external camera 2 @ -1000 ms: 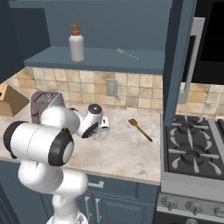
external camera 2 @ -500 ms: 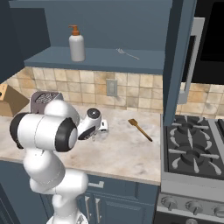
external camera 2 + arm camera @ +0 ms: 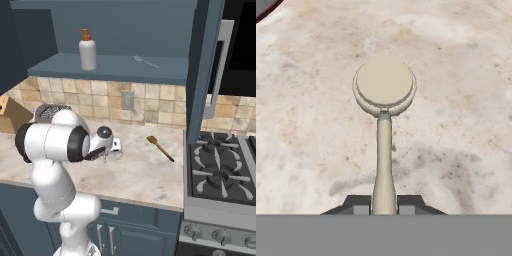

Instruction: Pick the dish brush and soap dispenser from the cabinet and place them on the counter.

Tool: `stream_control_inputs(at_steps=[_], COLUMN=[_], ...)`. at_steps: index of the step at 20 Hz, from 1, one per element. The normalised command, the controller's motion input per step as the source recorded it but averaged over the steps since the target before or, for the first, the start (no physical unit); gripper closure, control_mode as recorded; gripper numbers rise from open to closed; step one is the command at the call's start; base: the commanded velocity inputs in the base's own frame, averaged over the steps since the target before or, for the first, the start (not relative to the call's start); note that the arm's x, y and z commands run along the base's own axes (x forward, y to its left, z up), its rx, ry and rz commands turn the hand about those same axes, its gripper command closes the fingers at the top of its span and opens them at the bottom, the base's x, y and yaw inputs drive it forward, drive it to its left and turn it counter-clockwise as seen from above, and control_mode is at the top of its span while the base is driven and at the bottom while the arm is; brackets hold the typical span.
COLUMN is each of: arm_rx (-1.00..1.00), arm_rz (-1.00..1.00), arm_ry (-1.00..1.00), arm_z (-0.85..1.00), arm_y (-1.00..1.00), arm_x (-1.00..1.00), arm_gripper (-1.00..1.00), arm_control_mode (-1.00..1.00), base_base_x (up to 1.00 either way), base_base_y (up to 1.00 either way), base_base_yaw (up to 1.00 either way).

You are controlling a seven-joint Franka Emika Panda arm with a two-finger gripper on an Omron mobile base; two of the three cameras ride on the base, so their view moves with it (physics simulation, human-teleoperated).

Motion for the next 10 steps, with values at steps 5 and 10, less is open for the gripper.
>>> stream_control_inputs(at_steps=[5,10], arm_rx=[0.0,0.0], arm_rz=[0.0,0.0], arm_ry=[0.0,0.0], arm_z=[-0.13,-0.06], arm_y=[0.11,0.05], arm_x=[0.08,0.05], arm_gripper=[-1.0,-1.0], arm_control_mode=[-1.0,-1.0], base_base_x=[0.0,0.0], base_base_y=[0.0,0.0], base_base_yaw=[0.0,0.0])
